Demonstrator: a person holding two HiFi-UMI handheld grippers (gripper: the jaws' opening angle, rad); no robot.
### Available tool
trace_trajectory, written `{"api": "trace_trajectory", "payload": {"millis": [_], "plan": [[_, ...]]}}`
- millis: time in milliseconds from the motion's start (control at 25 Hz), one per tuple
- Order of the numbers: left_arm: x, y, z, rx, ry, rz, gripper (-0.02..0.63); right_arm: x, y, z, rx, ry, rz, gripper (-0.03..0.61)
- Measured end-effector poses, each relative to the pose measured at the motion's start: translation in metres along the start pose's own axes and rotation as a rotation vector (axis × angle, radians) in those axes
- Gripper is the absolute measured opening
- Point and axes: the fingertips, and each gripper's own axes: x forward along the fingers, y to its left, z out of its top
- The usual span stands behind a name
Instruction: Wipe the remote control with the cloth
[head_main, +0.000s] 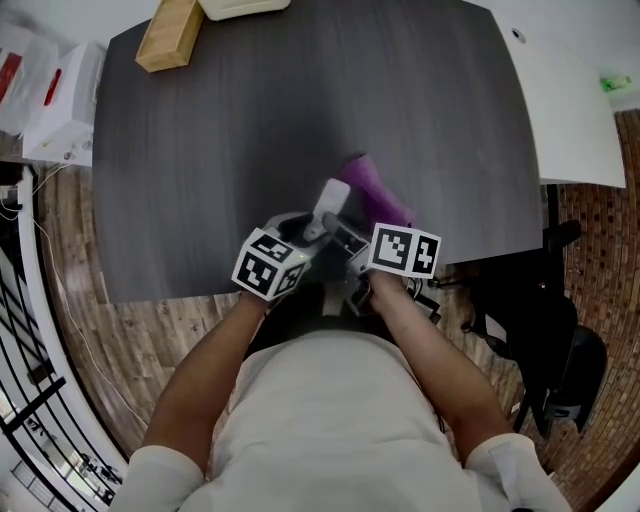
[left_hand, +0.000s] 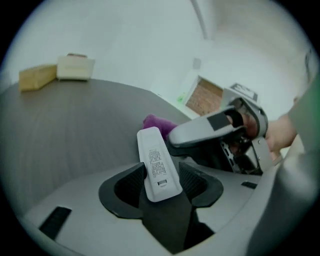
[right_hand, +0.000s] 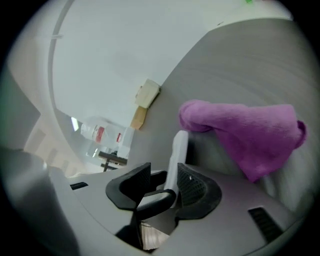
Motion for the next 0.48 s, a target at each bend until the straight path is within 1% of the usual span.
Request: {"api": "trace_trajectory", "payload": {"millis": [40, 80, 120, 200, 240, 320, 400, 480], "plan": [[-0.004, 0.003, 0.000, -0.060, -0.021, -0.042, 0.199, 0.004, 0.013, -0.002, -0.025, 0.017, 0.044, 0.158], [-0.007, 0.005, 0.000, -0.088, -0.026, -0.070, 0.198, 0.009, 0.026, -0.006, -0.053, 0.039, 0.084, 0.122], [-0.009, 0.005, -0.001, -0.093, -0.018, -0.085, 0.198, 0.016, 0.036, -0.011, -0.087, 0.066, 0.111, 0.117], [-0.009, 0.006, -0.005, -0.081, 0.014, -0.080, 0.196, 0.027, 0.046, -0.019, -0.164, 0.106, 0.112, 0.110], [-0.008, 0.006, -0.007, -0.076, 0.028, -0.070, 0.196, 0.028, 0.046, -0.020, -0.190, 0.108, 0.097, 0.106], [-0.005, 0.006, -0.010, -0.053, 0.057, -0.045, 0.196, 0.019, 0.039, -0.012, -0.210, 0.072, 0.050, 0.106], [-0.003, 0.004, -0.013, -0.025, 0.072, -0.023, 0.196, 0.001, 0.019, -0.002, -0.222, 0.018, -0.044, 0.106], [-0.002, 0.003, -0.014, -0.019, 0.068, -0.011, 0.196, -0.014, -0.008, 0.003, -0.217, -0.014, -0.164, 0.106]]}}
